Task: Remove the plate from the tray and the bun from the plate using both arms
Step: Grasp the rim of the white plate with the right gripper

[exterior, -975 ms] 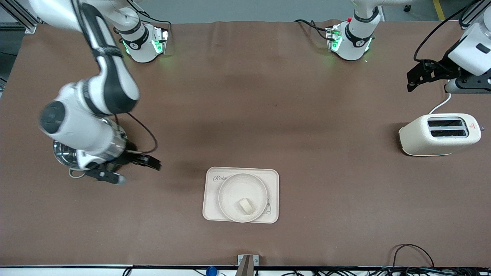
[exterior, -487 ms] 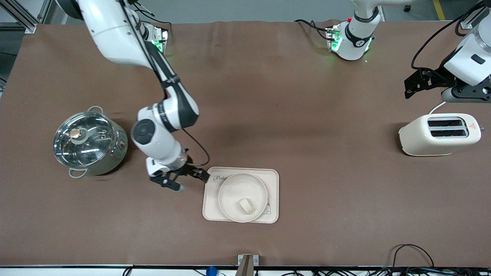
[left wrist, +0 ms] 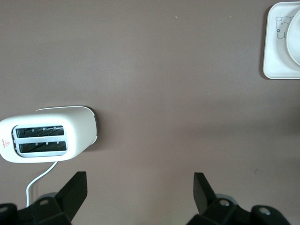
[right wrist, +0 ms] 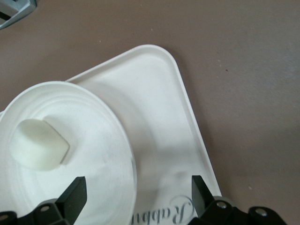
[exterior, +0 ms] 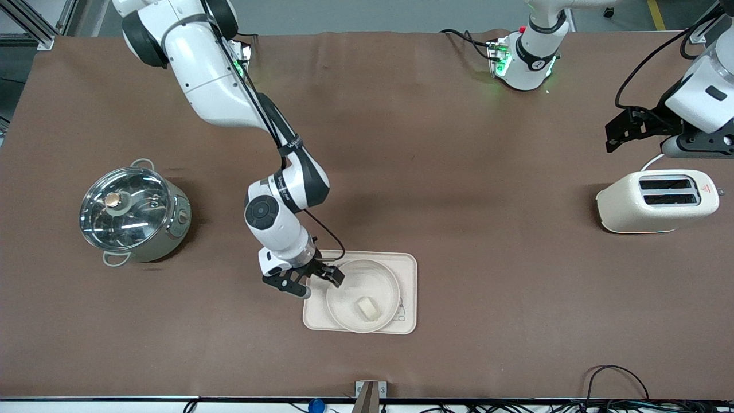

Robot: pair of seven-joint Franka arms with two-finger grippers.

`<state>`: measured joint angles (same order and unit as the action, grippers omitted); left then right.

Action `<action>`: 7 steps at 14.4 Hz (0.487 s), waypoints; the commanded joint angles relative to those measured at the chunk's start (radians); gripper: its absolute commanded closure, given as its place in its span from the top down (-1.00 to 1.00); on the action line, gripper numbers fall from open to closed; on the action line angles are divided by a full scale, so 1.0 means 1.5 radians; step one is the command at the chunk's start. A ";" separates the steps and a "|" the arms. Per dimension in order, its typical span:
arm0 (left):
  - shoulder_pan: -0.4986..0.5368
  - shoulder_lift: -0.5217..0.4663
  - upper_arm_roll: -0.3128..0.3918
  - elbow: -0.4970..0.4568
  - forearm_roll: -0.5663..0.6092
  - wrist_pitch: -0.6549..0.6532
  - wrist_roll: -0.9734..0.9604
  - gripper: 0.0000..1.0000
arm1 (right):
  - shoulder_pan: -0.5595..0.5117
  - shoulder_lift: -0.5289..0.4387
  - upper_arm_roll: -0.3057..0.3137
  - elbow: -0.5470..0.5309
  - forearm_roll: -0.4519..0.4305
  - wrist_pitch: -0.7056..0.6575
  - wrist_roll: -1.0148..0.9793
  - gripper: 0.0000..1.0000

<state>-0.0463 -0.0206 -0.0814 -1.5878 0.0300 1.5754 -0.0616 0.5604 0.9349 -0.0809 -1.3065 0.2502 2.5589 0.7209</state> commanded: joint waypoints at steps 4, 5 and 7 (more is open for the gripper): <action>0.006 0.010 -0.003 0.008 0.000 0.008 0.010 1.00 | 0.002 0.045 -0.005 0.047 -0.002 0.016 0.008 -0.57; 0.006 0.010 -0.003 0.008 0.000 0.008 0.010 1.00 | 0.002 0.049 -0.005 0.048 -0.001 0.023 0.008 -0.77; 0.006 0.010 -0.003 0.007 0.001 0.007 0.010 1.00 | 0.002 0.051 -0.005 0.047 -0.002 0.032 0.007 -0.99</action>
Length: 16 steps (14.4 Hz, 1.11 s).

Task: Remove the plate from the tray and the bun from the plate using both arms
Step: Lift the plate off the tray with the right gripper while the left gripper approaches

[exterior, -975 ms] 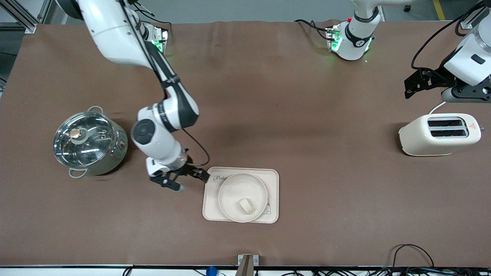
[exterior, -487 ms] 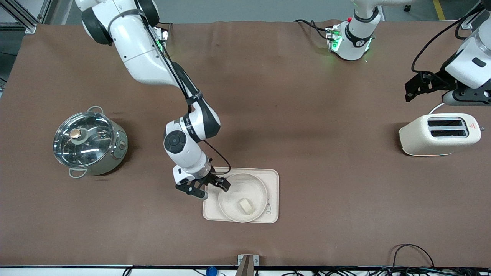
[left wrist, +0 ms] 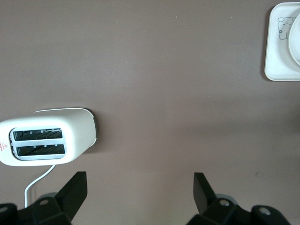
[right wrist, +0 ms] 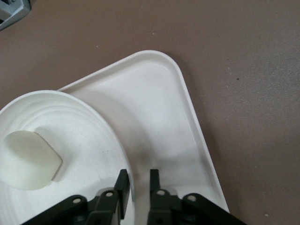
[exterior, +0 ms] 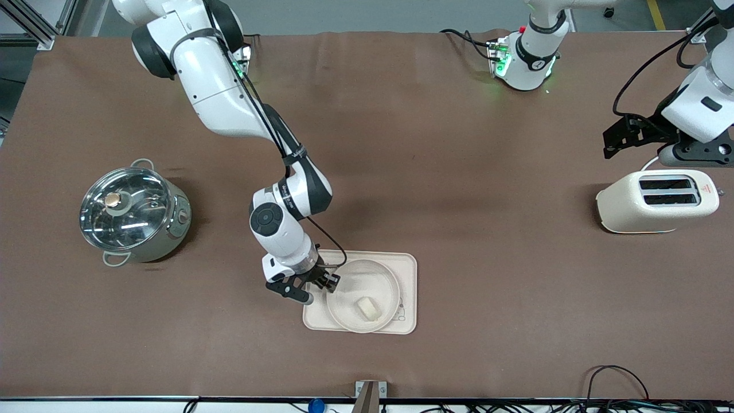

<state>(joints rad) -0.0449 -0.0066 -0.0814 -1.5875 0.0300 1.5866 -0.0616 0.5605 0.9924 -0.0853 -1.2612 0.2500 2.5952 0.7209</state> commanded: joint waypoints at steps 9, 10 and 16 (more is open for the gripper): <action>-0.001 0.000 -0.004 0.007 -0.005 -0.001 0.001 1.00 | 0.019 -0.136 0.049 -0.149 0.006 0.122 0.001 -0.99; -0.002 0.000 -0.004 0.008 -0.005 -0.001 0.001 1.00 | 0.020 -0.171 0.054 -0.205 0.006 0.149 0.001 -0.99; -0.004 0.000 -0.021 0.007 -0.007 -0.004 -0.033 1.00 | 0.047 -0.273 0.105 -0.515 0.005 0.374 -0.010 -0.99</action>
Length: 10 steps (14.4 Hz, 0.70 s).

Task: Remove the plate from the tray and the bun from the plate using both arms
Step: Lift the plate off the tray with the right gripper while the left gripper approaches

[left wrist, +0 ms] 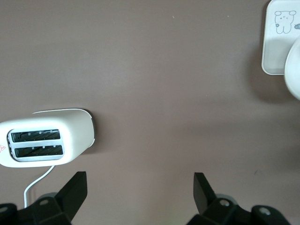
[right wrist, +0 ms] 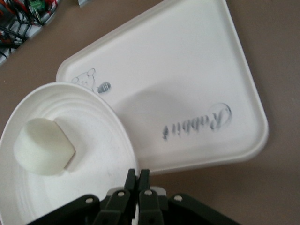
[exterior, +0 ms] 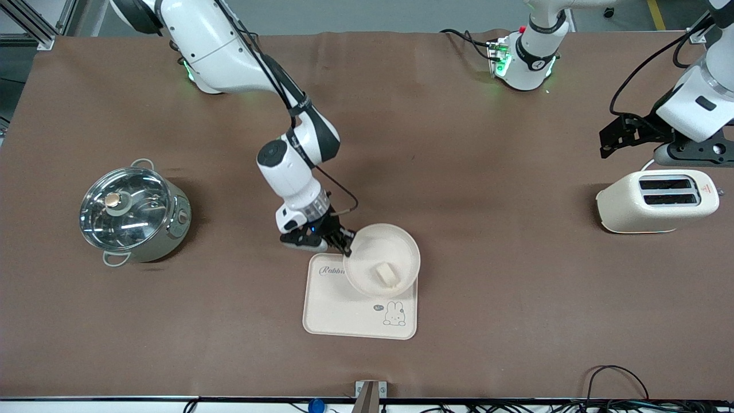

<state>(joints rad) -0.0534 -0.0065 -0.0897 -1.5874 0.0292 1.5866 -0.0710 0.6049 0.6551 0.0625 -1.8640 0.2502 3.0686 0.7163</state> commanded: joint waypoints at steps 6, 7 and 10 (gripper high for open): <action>0.000 0.043 -0.115 -0.007 -0.008 0.001 -0.268 1.00 | 0.042 -0.066 0.016 -0.239 0.005 0.160 -0.006 -0.99; -0.001 0.058 -0.134 -0.007 -0.008 0.008 -0.306 1.00 | 0.042 -0.067 0.017 -0.250 0.005 0.165 -0.006 -0.99; -0.001 0.118 -0.185 -0.007 -0.007 0.068 -0.439 1.00 | 0.042 -0.069 0.017 -0.263 0.005 0.167 -0.006 -0.99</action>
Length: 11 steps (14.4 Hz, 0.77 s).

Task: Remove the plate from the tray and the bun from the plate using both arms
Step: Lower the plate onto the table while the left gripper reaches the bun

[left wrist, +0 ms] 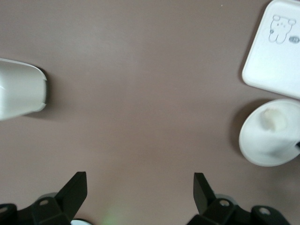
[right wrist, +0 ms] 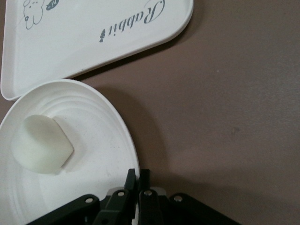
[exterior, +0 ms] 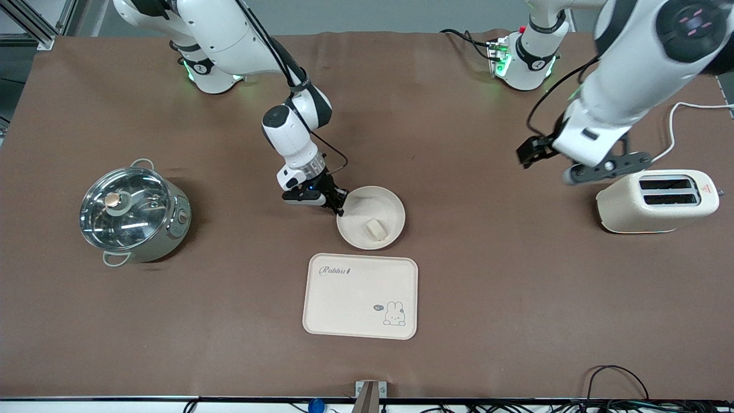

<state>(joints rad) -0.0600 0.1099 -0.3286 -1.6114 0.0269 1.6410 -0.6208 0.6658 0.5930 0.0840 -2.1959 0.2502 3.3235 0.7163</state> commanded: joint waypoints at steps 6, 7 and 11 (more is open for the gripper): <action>-0.048 0.176 -0.087 0.014 0.009 0.199 -0.385 1.00 | -0.004 -0.037 0.001 -0.056 0.005 -0.007 -0.009 -0.99; -0.076 0.194 -0.084 0.015 0.018 0.219 -0.424 1.00 | -0.006 -0.036 0.001 -0.056 0.005 -0.007 -0.009 -0.95; -0.134 0.289 -0.082 0.059 0.090 0.278 -0.583 1.00 | -0.004 -0.051 0.003 -0.054 0.006 -0.011 0.011 0.30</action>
<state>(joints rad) -0.2286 0.4682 -0.4524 -1.5937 0.1072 2.0405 -1.3909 0.6646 0.5750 0.0811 -2.2307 0.2504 3.3199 0.7186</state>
